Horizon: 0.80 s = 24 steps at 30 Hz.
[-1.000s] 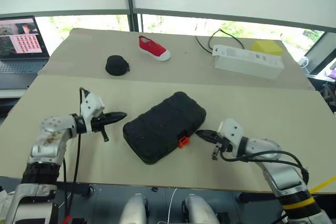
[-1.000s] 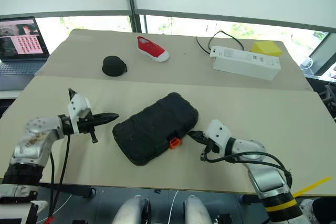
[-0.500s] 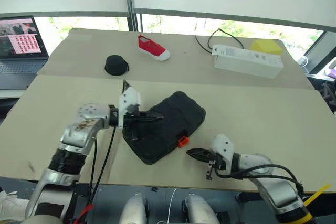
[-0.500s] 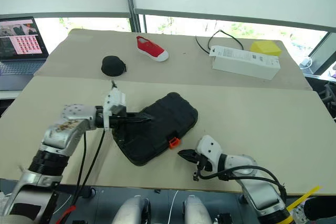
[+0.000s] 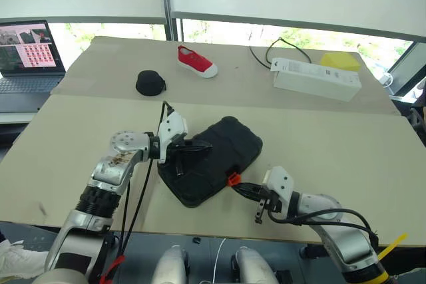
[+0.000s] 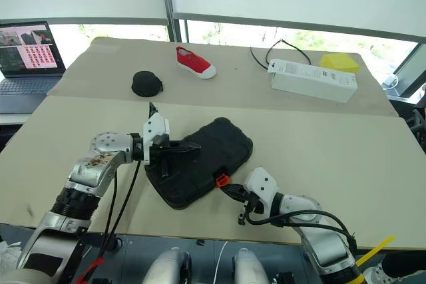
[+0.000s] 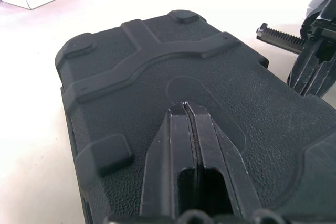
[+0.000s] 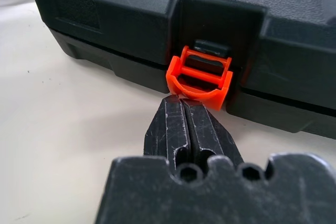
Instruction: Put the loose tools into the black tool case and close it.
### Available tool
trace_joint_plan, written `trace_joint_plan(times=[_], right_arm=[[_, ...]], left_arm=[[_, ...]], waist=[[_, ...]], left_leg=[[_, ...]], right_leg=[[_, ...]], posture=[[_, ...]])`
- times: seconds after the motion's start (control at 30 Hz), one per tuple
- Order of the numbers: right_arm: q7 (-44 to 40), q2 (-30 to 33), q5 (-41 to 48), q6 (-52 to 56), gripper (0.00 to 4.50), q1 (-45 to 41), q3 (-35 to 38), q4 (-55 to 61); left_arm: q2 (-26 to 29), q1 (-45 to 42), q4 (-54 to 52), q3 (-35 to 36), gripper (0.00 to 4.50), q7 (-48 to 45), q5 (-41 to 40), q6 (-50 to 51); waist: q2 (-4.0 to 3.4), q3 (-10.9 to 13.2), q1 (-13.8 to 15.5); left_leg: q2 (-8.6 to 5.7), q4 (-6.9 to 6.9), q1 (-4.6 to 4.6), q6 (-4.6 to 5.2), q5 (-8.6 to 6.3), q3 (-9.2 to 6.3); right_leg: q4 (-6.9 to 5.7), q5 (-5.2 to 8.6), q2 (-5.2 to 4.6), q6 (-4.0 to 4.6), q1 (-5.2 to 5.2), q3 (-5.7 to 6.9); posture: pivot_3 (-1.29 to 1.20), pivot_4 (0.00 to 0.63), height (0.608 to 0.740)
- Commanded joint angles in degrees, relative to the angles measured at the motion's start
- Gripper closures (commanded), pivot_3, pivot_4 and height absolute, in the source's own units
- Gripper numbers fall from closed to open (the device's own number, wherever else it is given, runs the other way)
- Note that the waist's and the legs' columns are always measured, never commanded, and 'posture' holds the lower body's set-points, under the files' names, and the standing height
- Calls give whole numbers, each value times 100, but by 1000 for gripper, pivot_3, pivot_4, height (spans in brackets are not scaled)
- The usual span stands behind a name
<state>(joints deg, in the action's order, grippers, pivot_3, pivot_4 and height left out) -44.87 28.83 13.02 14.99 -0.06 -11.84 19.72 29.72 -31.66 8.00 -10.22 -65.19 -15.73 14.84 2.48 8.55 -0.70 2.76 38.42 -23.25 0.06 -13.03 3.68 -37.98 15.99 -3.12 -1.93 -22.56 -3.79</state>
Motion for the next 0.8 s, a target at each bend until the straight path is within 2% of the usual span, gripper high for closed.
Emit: trace_joint_plan(times=[0.03, 0.43, 0.8], right_arm=[[55, -103, 234, -197, 4500, -109, 253, 327], [46, -217, 331, -337, 4500, -175, 419, 244], [129, -381, 215, -578, 4500, -332, 426, -54]], left_arm=[[-35, 112, 265, -204, 4487, -37, 212, -46], [-33, 193, 293, -454, 4487, -216, 403, -157], [-99, 256, 183, -605, 4487, -272, 494, -12]], waist=[[0, 0, -4], [-8, -5, -16], [-46, -33, 3]], left_leg=[[0, 0, 4, 0, 0, 0], [1, 0, 24, 0, 0, 0], [-2, -1, 35, 0, 0, 2]], right_leg=[[0, 0, 0, 0, 4, 0], [0, 0, 0, 0, 23, -1], [4, 2, -2, -3, 34, -5]], posture=[[0, 150, 740], [0, 150, 740], [0, 150, 740]])
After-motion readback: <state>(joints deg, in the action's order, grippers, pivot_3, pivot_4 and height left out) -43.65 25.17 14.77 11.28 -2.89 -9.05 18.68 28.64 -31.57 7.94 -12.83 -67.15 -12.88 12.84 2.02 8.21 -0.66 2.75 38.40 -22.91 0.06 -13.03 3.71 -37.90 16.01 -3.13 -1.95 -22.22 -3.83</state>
